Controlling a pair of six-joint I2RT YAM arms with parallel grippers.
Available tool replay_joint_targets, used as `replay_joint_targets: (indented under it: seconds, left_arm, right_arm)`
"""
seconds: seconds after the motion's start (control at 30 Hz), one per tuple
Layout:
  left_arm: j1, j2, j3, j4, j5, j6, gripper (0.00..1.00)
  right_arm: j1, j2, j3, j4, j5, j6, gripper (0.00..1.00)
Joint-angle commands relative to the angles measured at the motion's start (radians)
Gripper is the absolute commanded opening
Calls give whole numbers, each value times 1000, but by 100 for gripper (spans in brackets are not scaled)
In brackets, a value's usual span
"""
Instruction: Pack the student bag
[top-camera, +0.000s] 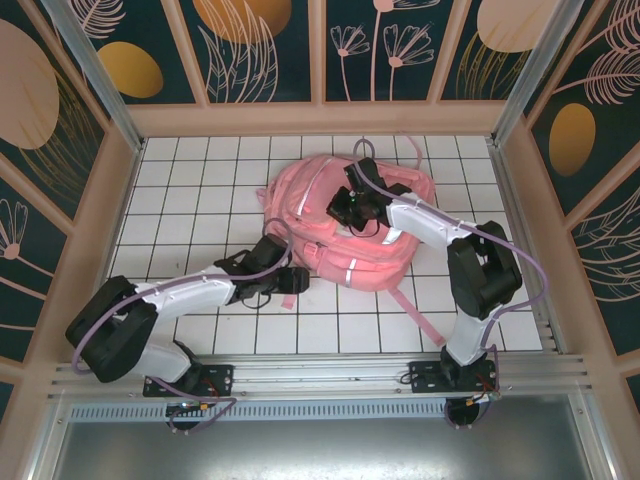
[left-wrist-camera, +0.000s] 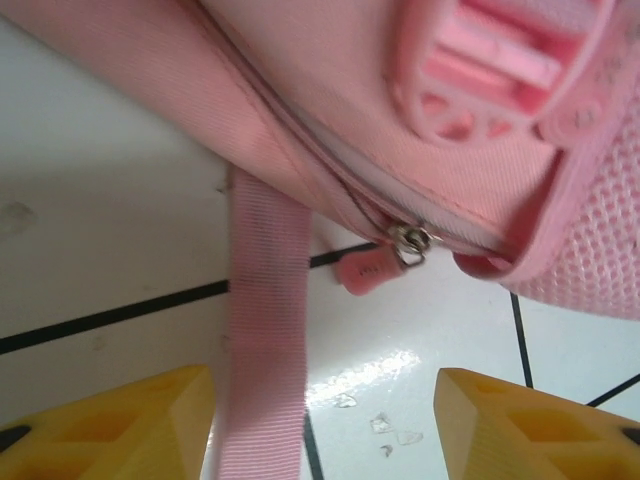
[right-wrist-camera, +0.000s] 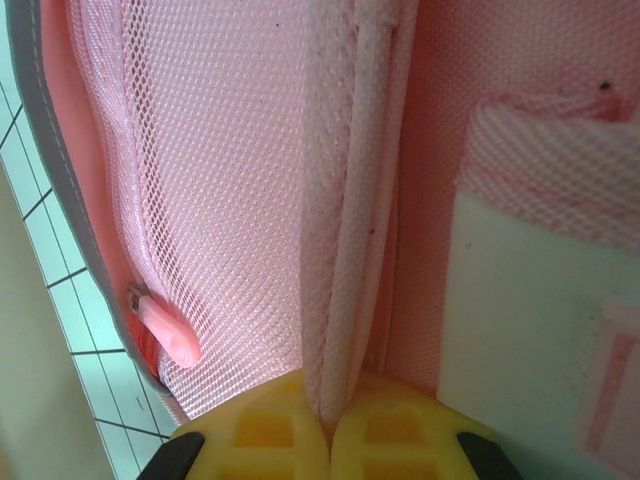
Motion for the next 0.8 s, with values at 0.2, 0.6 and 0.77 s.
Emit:
replay_joint_targets:
  seconds: [0.2, 0.6, 0.77]
  left_arm:
    - [-48, 113, 64, 36, -88, 72, 52]
    - [-70, 146, 131, 12, -127, 109, 42]
    - [-71, 149, 116, 13, -139, 117, 41]
  right_arm:
    - [-14, 14, 18, 112, -51, 17, 0]
    - [-55, 25, 3, 118, -76, 18, 0]
    - [-60, 22, 3, 123, -84, 22, 0]
